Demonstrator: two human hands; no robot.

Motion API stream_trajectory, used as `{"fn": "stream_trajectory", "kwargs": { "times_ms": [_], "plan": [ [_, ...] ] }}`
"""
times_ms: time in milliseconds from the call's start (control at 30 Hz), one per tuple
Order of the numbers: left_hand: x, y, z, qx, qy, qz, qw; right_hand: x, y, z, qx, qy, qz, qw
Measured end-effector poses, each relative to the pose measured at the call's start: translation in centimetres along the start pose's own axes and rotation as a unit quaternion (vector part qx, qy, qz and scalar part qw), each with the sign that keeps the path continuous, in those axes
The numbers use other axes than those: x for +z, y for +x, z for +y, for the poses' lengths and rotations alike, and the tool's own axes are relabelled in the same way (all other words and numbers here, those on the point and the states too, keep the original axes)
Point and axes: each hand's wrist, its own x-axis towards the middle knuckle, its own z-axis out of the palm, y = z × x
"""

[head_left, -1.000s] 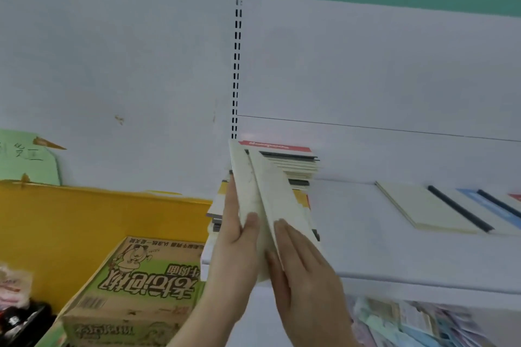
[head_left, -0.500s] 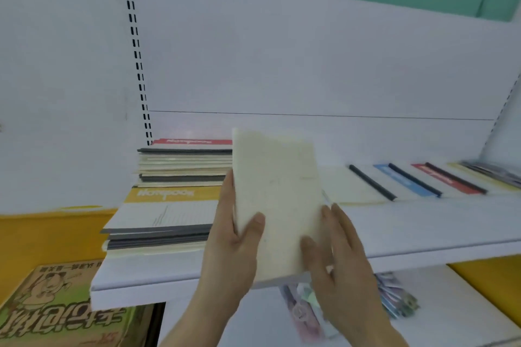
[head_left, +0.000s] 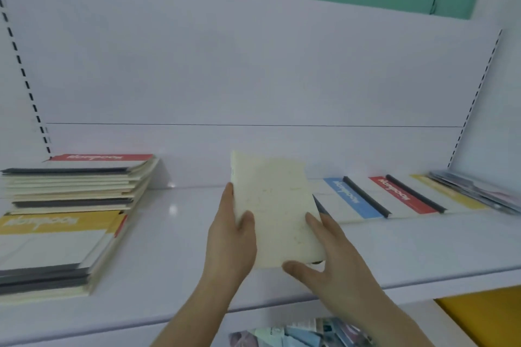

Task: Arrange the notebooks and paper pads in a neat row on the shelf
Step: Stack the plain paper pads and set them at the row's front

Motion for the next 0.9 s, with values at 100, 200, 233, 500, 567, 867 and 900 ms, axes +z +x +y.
{"fn": "stream_trajectory", "kwargs": {
  "times_ms": [100,200,233,500,567,867,900],
  "plan": [
    [2.2,2.2,-0.2,-0.007,0.025,0.014,1.0,-1.5,2.1,2.1,-0.021,-0.037,-0.006,0.999],
    [3.8,4.9,-1.2,-0.013,0.058,0.011,0.998,-2.0,4.5,3.5,-0.037,-0.064,0.012,0.997],
    [4.2,5.7,-1.5,-0.013,0.074,0.009,0.997,-2.1,5.3,3.7,-0.044,-0.069,0.009,0.997],
    [5.2,10.3,-4.5,0.01,0.36,-0.117,0.925,-1.3,11.0,7.1,-0.062,-0.173,-0.059,0.981],
    [5.1,10.2,-4.9,0.025,0.435,-0.186,0.881,-0.9,11.8,8.0,-0.06,-0.213,-0.072,0.973],
    [3.2,10.5,-4.3,0.076,0.5,-0.294,0.811,-0.2,13.1,9.0,-0.084,-0.267,-0.061,0.958],
    [3.2,10.6,-4.2,0.077,0.5,-0.297,0.81,-0.2,13.2,9.1,-0.083,-0.266,-0.063,0.958]
  ]
}}
